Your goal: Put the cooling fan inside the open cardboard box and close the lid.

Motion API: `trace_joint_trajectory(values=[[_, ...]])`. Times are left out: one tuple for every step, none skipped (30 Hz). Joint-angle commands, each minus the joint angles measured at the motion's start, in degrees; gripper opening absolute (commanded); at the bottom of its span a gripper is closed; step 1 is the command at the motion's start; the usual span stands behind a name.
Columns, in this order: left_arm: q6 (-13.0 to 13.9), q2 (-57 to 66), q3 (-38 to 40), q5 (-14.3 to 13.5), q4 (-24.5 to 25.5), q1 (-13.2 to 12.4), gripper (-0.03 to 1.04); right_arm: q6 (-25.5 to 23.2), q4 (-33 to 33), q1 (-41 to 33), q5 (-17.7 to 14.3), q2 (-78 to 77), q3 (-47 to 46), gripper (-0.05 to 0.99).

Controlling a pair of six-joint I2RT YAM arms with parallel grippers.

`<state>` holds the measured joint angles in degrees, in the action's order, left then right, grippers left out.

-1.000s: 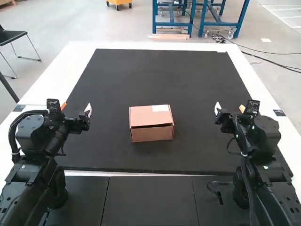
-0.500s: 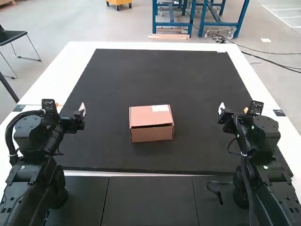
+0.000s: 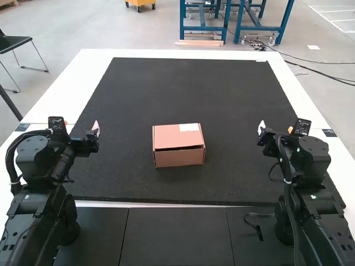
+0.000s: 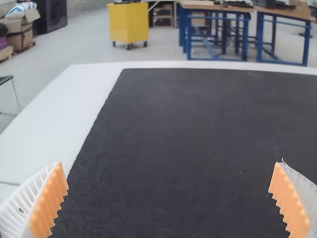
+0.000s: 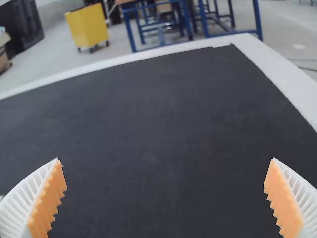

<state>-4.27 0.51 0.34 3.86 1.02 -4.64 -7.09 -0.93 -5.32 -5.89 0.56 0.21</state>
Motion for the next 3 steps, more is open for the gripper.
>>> trace_joint_trajectory(values=[[0.76, -0.60, -0.34, -0.61, -0.58, -0.10, 0.96, -0.11, -0.48, 0.84, -0.79, -0.56, -0.21, 0.91], [0.76, -0.60, -0.34, -0.61, -0.58, -0.10, 0.96, -0.11, -0.48, 0.84, -0.79, -0.56, -0.21, 0.91], [0.67, -0.60, -0.34, -0.61, -0.58, -0.10, 0.96, -0.11, -0.48, 0.93, -0.79, -0.47, -0.21, 0.91]])
